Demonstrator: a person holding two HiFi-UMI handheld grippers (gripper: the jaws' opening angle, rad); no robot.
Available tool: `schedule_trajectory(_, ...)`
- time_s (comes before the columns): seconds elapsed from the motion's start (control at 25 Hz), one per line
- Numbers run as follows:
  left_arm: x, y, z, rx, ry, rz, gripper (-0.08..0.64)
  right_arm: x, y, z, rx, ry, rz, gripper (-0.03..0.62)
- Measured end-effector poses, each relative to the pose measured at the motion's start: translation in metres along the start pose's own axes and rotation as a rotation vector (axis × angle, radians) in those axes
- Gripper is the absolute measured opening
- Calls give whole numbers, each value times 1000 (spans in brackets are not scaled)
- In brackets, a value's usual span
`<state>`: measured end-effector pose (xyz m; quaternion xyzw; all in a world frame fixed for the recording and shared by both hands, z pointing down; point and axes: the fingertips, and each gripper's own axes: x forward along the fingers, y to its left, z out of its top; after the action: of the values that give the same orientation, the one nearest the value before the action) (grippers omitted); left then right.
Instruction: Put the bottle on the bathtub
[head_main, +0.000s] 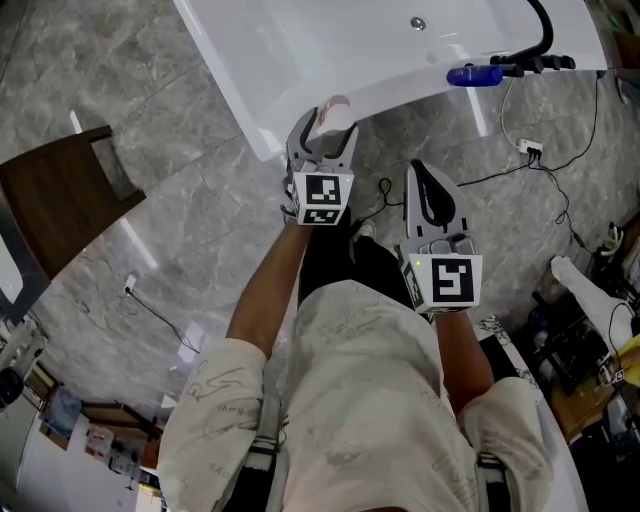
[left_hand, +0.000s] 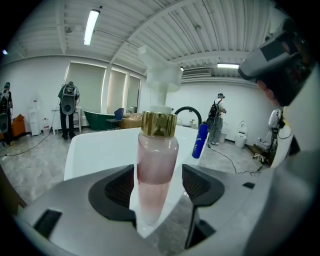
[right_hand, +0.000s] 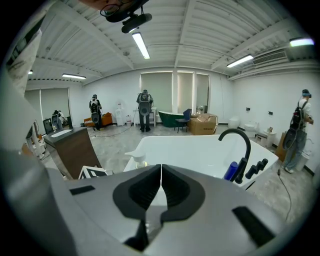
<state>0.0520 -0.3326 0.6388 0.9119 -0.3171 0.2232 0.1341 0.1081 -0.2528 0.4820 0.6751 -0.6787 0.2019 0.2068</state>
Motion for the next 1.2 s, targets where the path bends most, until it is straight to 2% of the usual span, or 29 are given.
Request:
schedule_trajectory(0.32,-27,7,-9,13,8,71,287,-19,-1,-7,7,-35,20,-9)
schedule_trajectory(0.52,-60,-5,-9,10,10,123,287,-42,-4,-13,6,-67,45,-9)
schedule_trajectory(0.8,-118,-45,-16,0,7,172,287,-85,-10,-26,4,-110,69,-9)
schedule_trajectory(1.04,-172,-101,-24,-12,10,181,287,-136,-18,-49,-14,-140,87,-9)
schedule_trajectory(1.2,-211,-136,-19,-12,-21,196,287,-170,-18,-65,2,-159,101,-9)
